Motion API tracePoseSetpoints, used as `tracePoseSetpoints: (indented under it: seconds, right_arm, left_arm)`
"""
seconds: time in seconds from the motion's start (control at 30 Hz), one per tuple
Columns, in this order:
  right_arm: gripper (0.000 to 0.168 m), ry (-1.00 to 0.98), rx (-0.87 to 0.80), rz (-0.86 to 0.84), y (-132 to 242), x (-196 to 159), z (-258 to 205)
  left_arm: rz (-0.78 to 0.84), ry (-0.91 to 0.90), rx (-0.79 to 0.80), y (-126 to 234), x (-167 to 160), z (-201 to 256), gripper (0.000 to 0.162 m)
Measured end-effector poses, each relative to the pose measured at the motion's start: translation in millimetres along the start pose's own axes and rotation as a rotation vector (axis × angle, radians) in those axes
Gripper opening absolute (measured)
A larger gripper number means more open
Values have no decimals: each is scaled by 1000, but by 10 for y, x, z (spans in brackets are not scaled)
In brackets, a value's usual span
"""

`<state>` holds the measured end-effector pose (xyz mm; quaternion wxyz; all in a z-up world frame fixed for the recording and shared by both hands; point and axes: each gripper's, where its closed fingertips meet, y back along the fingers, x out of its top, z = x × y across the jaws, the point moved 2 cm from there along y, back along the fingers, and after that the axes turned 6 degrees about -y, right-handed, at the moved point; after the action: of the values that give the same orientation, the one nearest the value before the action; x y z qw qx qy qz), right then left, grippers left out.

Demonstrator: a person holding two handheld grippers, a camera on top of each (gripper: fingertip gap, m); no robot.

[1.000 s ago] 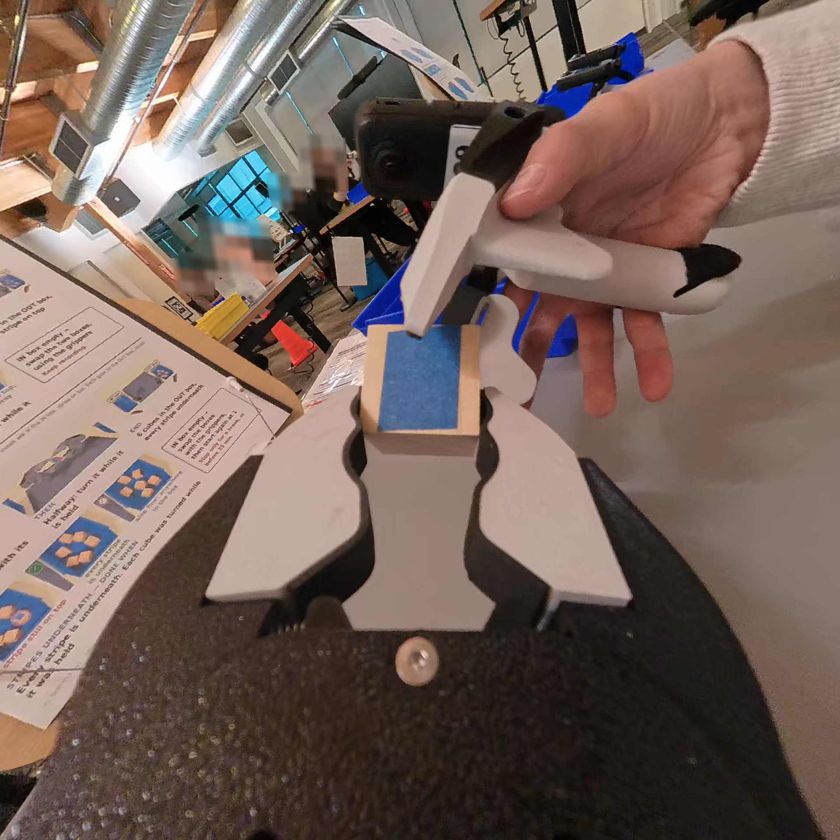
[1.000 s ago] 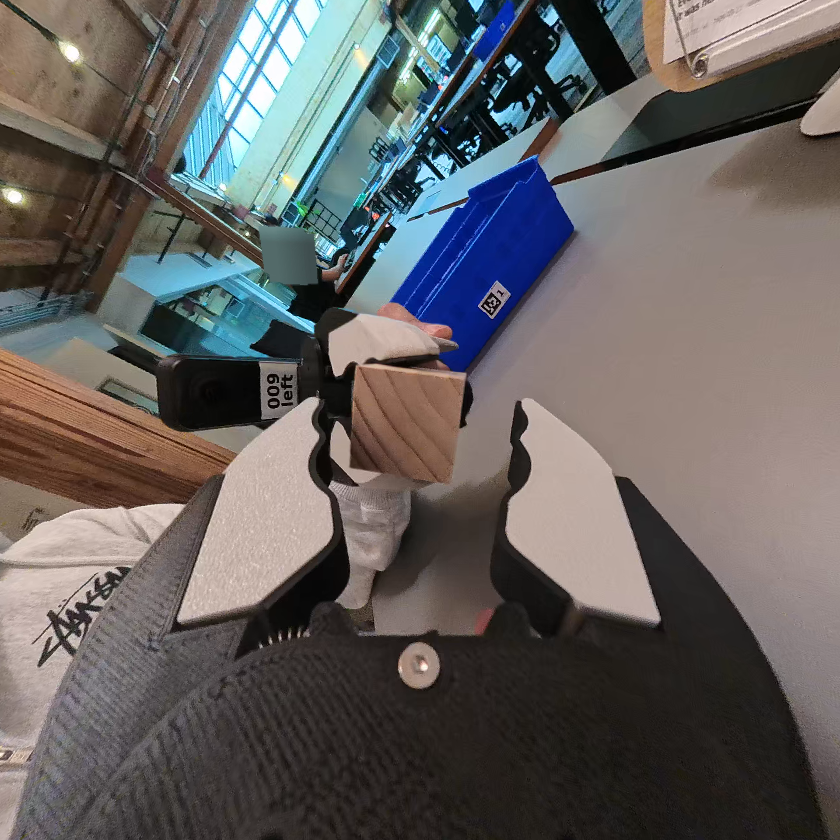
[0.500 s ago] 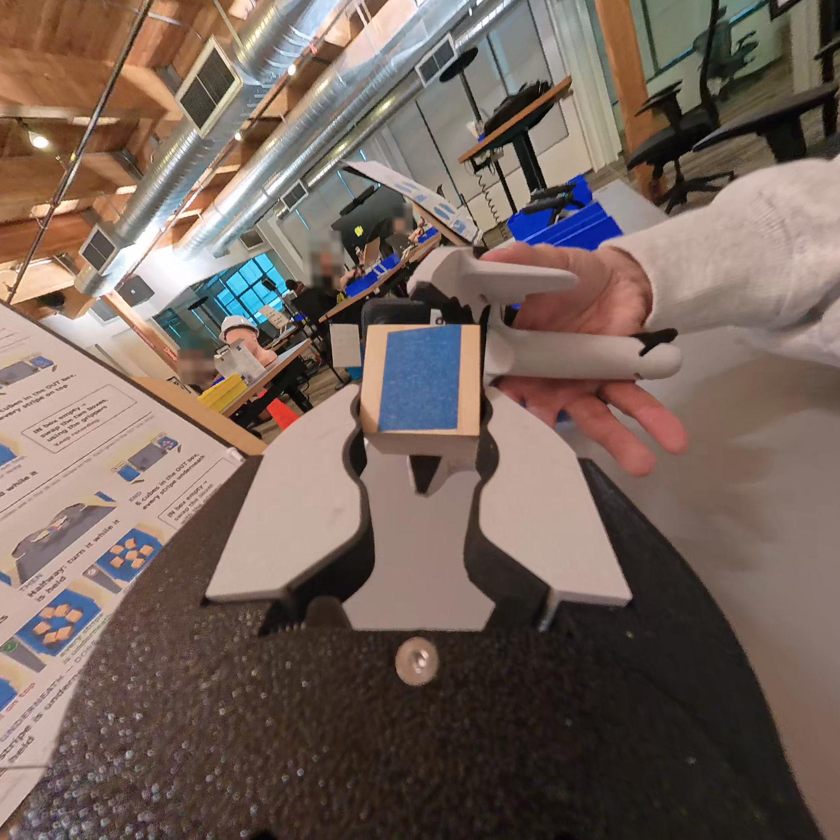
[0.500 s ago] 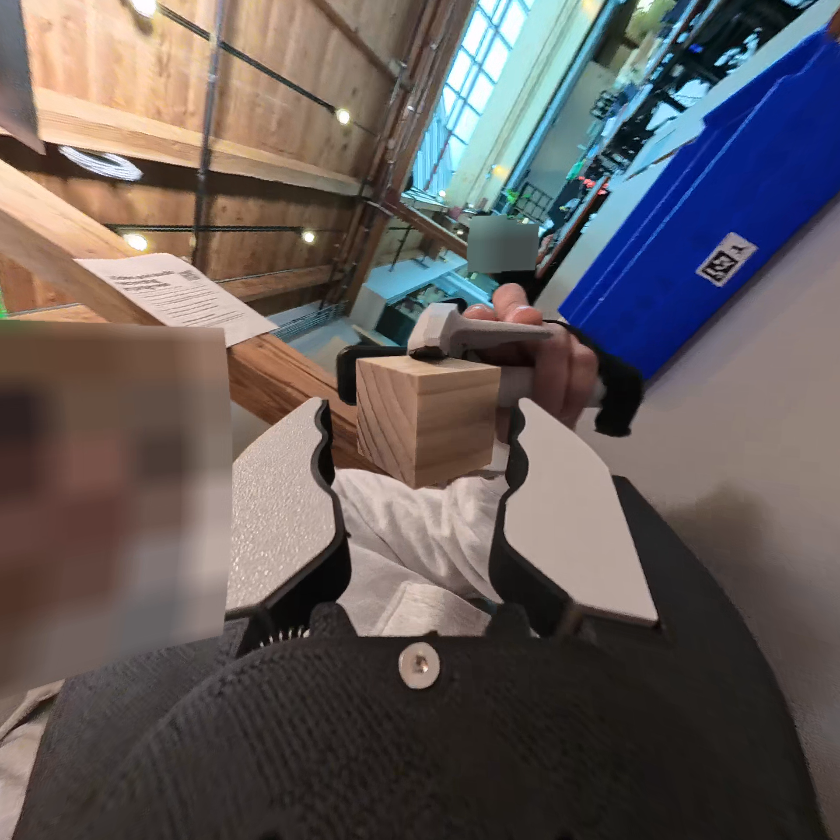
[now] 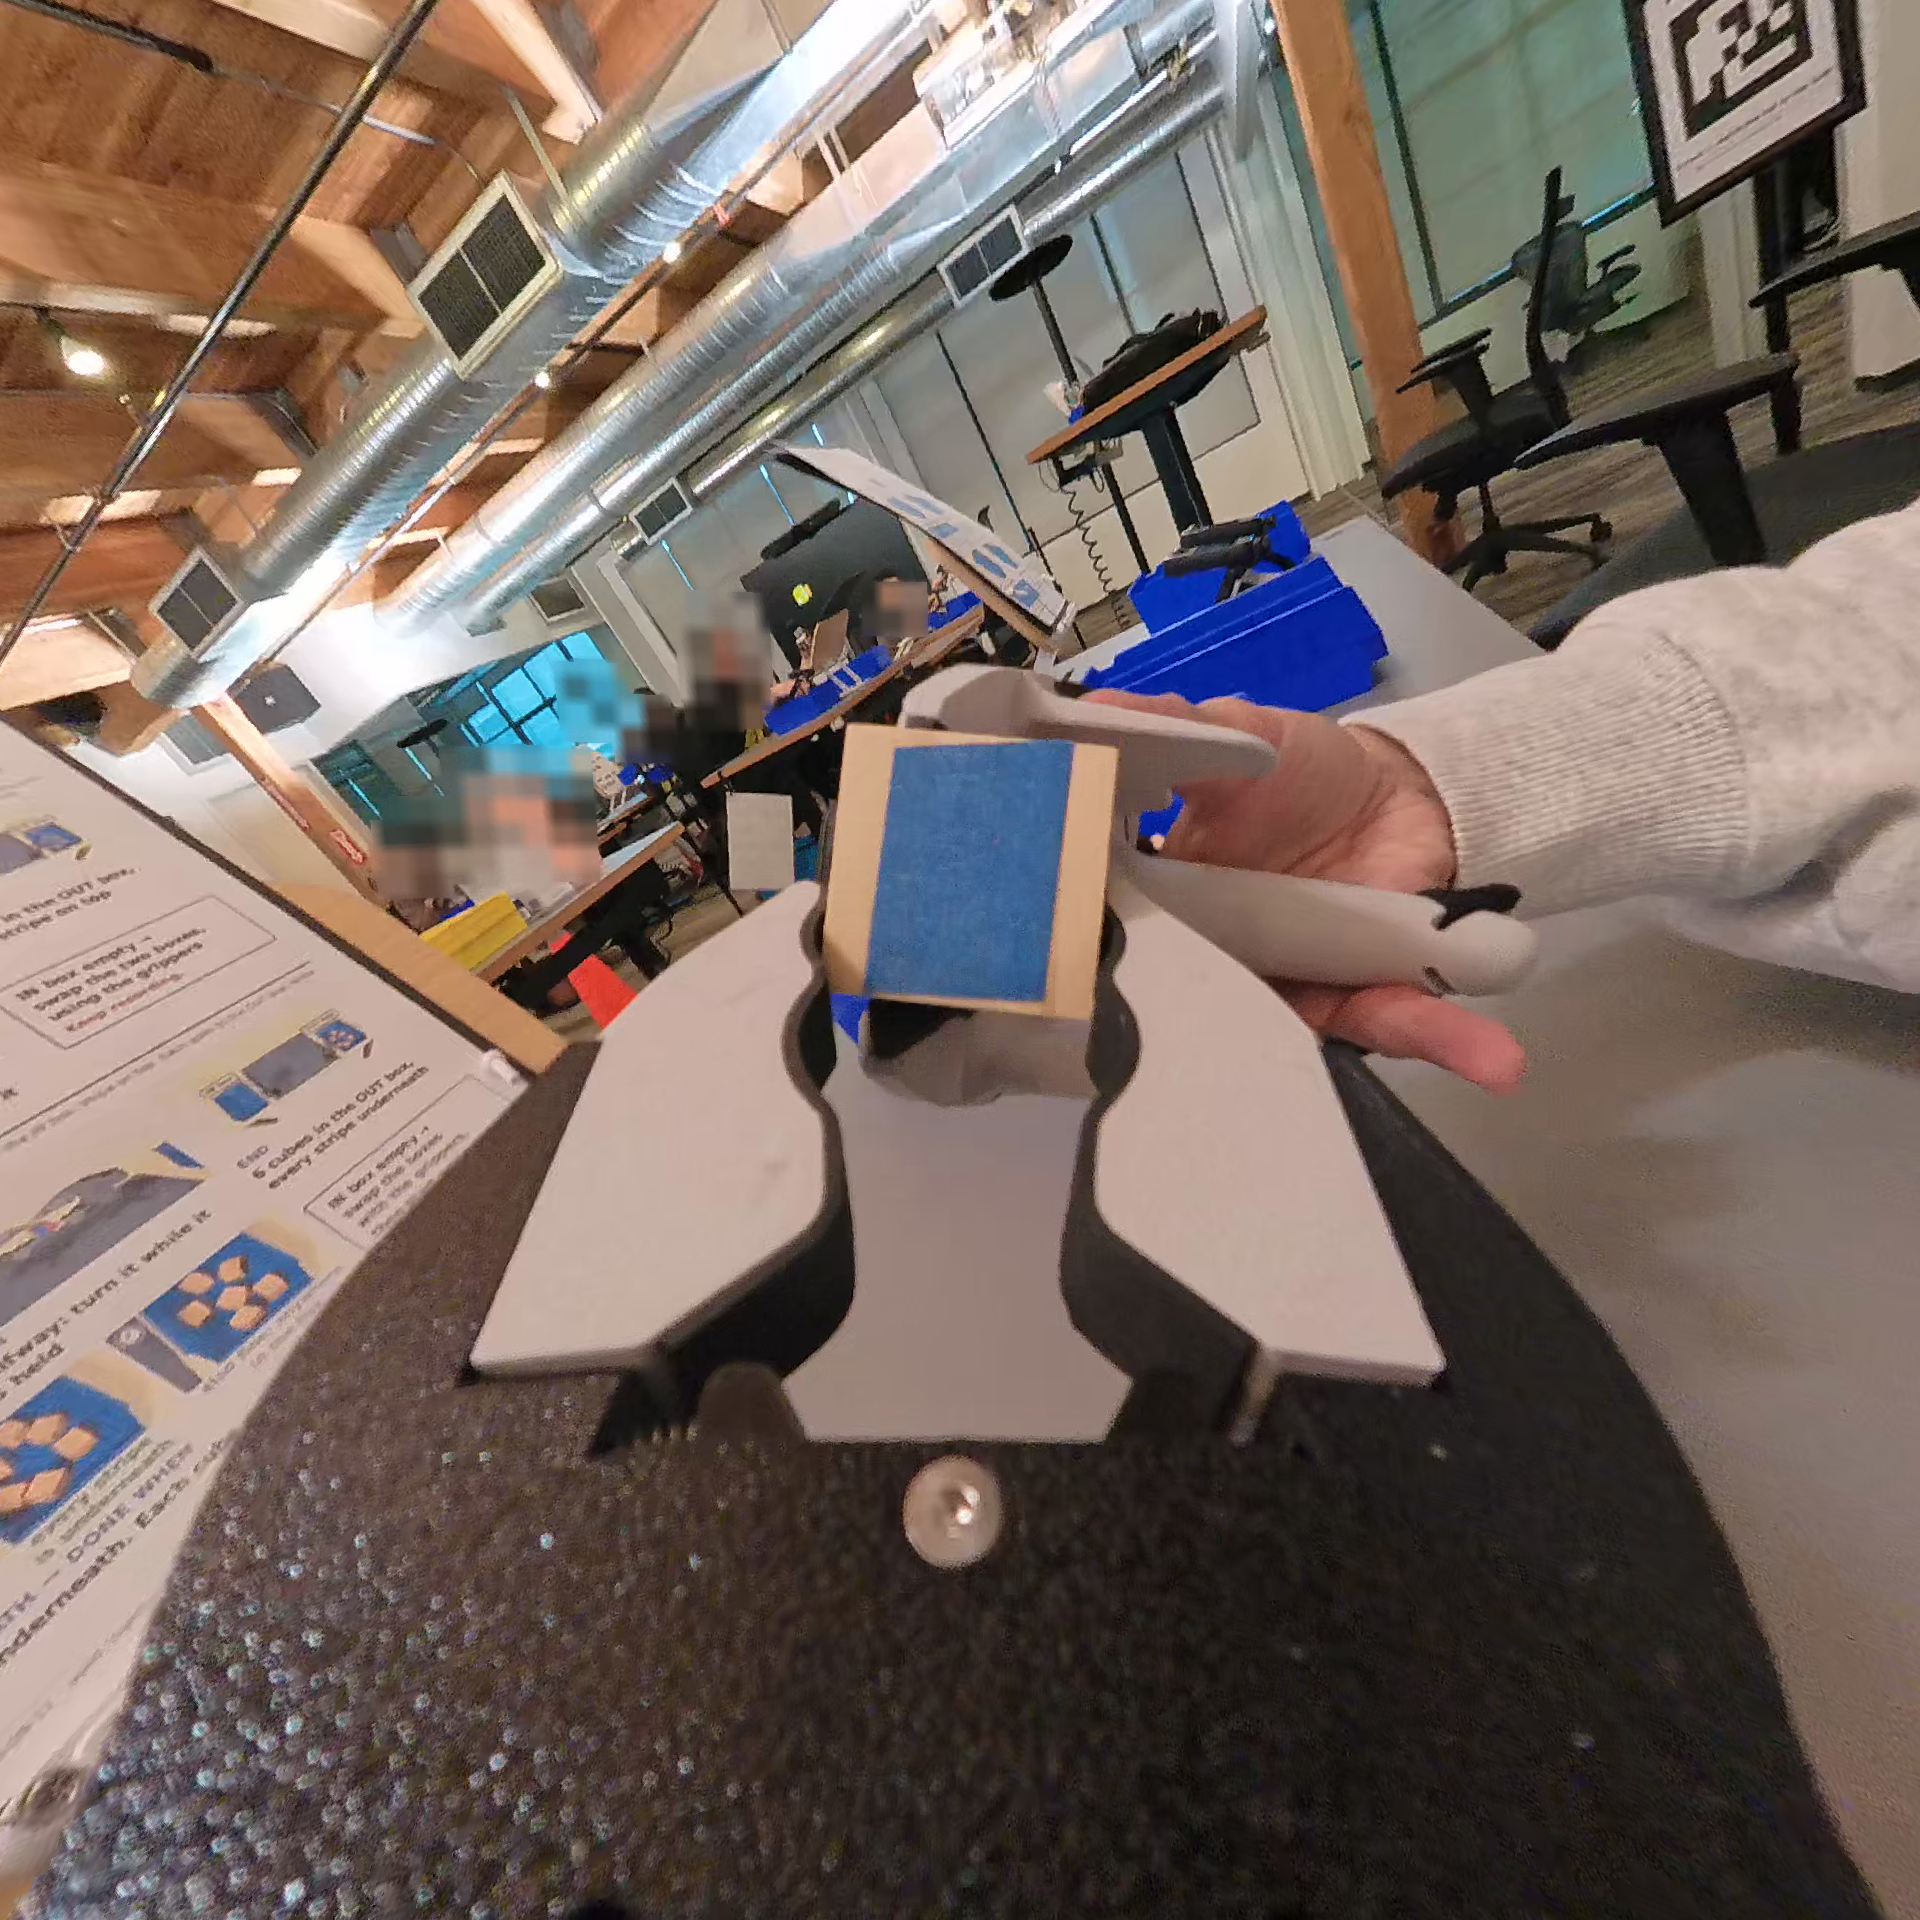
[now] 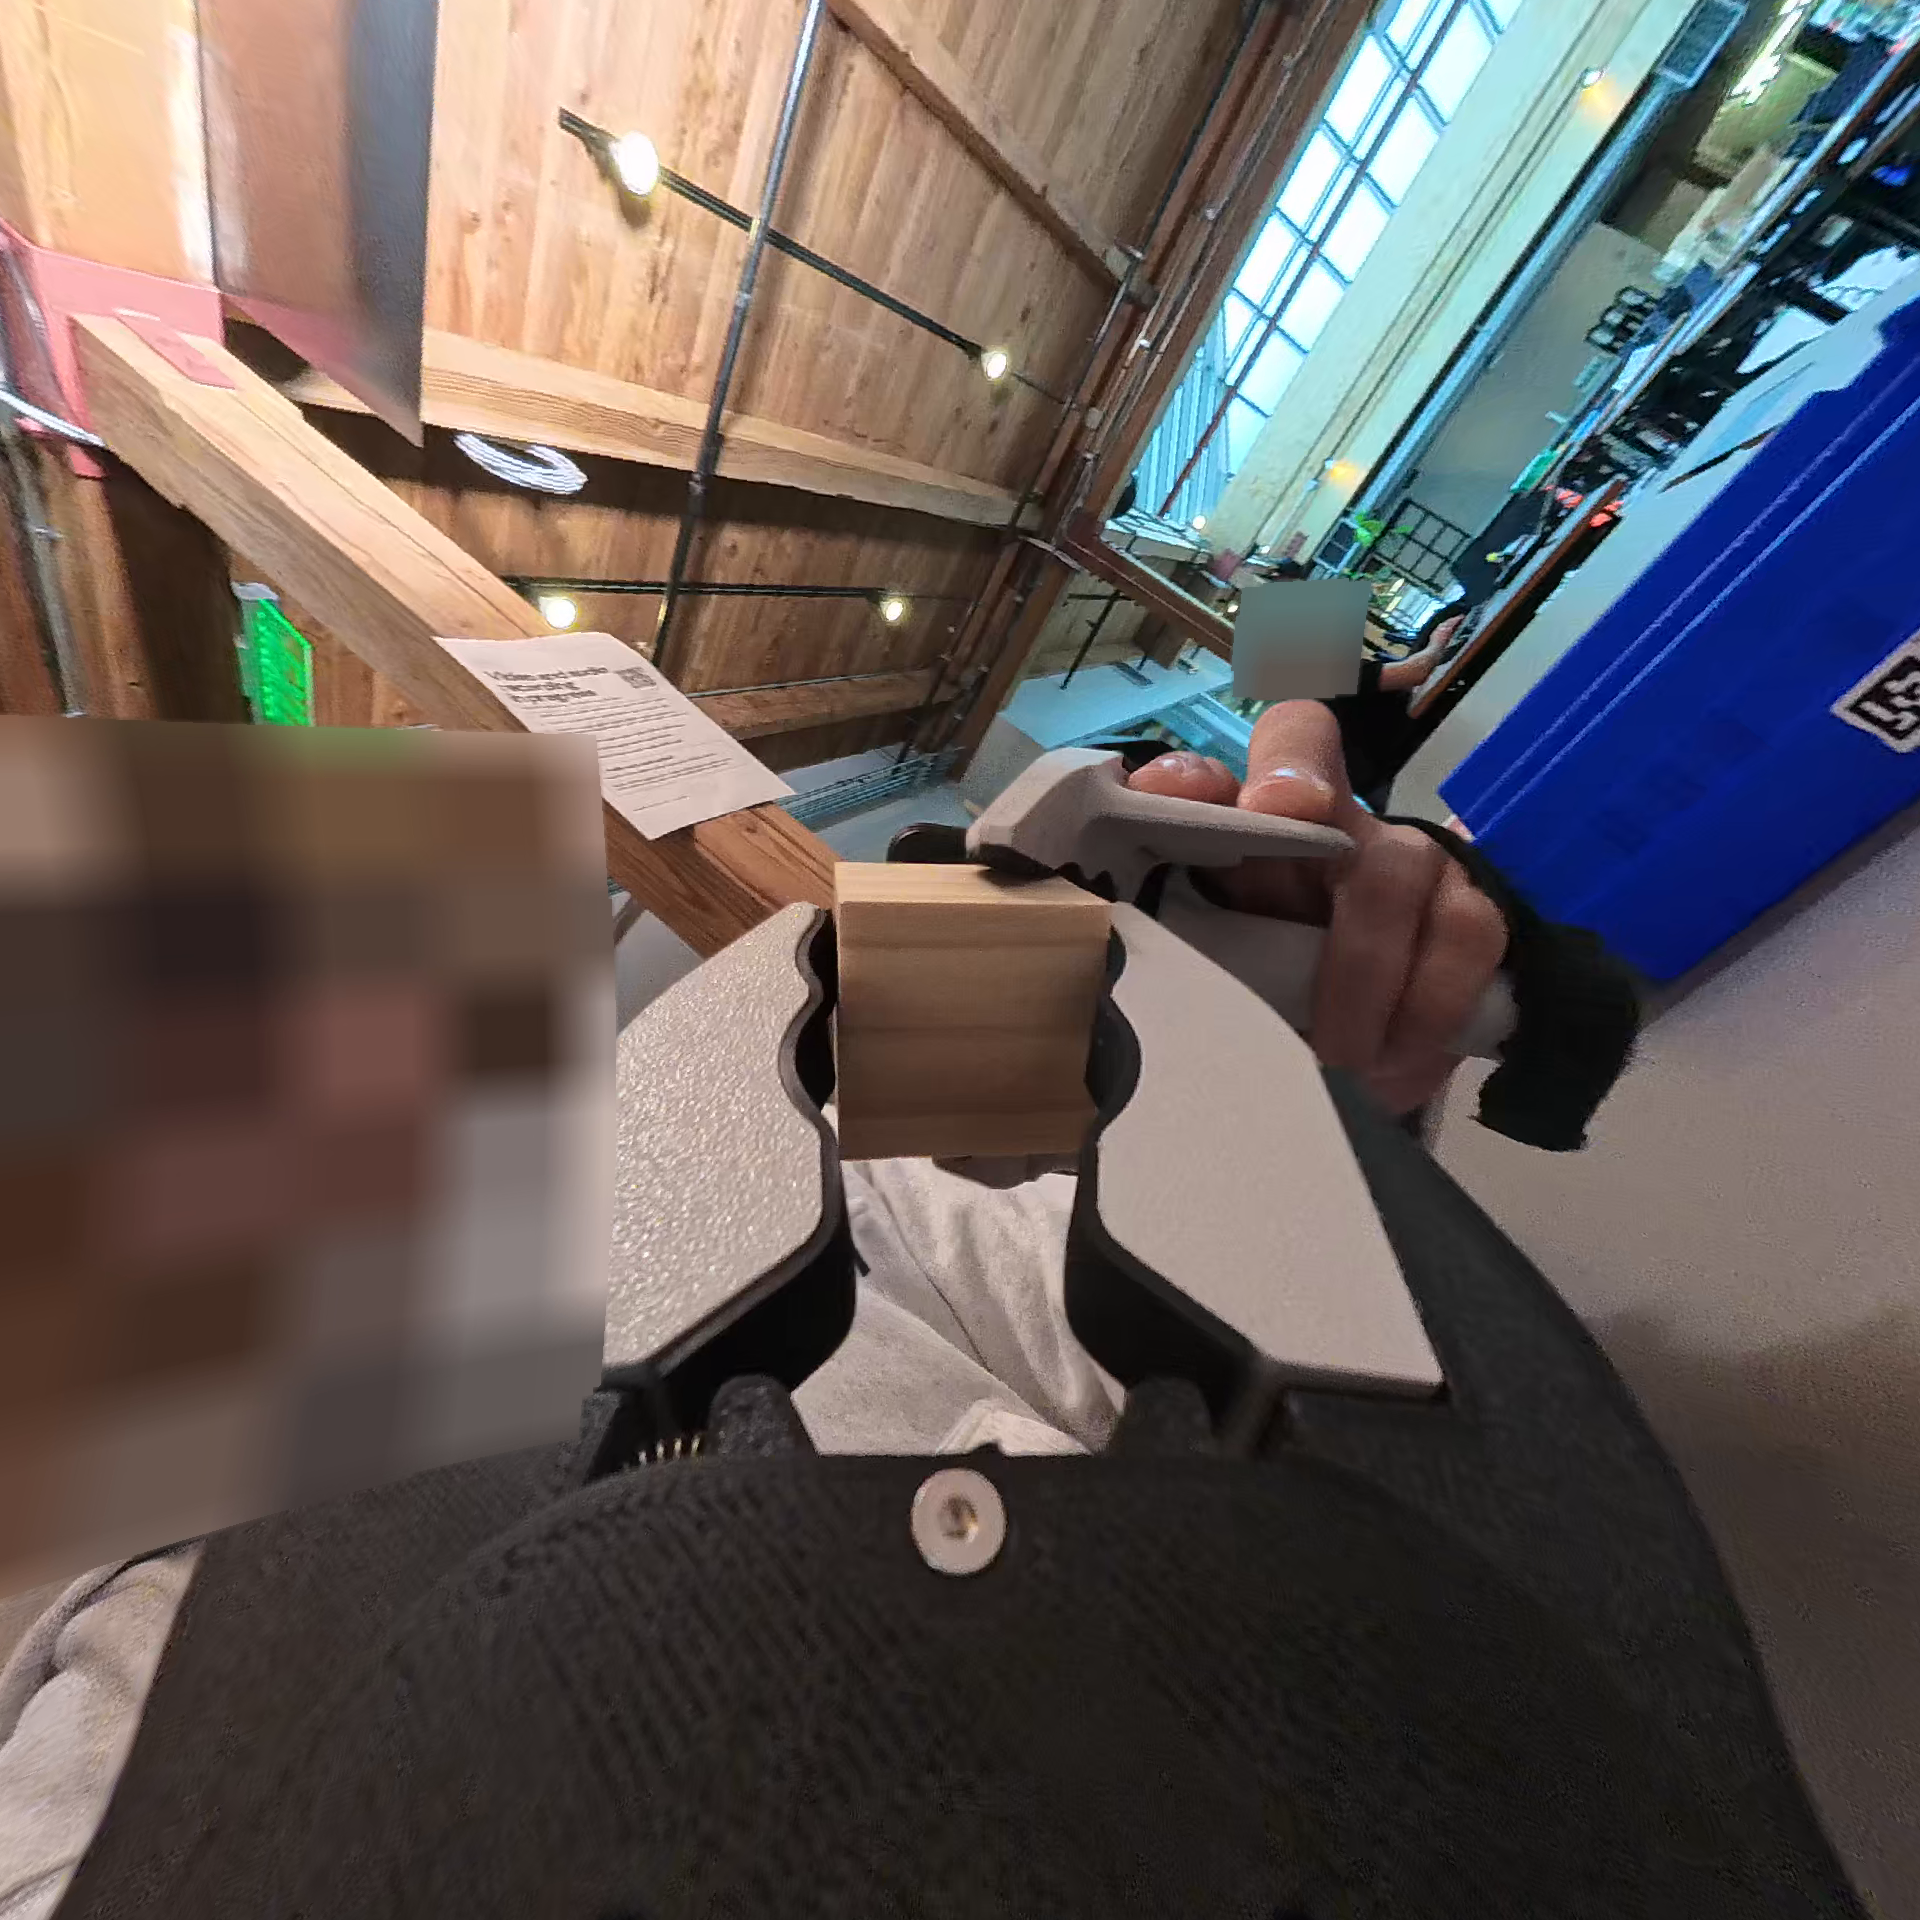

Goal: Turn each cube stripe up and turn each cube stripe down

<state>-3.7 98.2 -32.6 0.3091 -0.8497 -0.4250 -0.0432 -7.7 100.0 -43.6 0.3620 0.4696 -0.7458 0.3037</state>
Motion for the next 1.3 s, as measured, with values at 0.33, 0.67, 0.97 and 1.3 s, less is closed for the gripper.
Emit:
tracePoseSetpoints:
  seconds: [0.33,0.67,0.97,1.3]
  right_arm:
    - [47,265,-485,-9,384,461,-209]
    - [48,513,-1713,-187,2141,865,-674]
    - [48,250,-2035,-338,3138,520,-385]
    - [48,57,-2062,-400,3566,335,-108]
  left_arm:
    - [-106,13,95,16,-209,-81,70]
    - [-229,24,110,19,-450,-94,65]
    - [-249,48,114,30,-506,-110,64]
    - [-269,51,106,34,-539,-103,64]
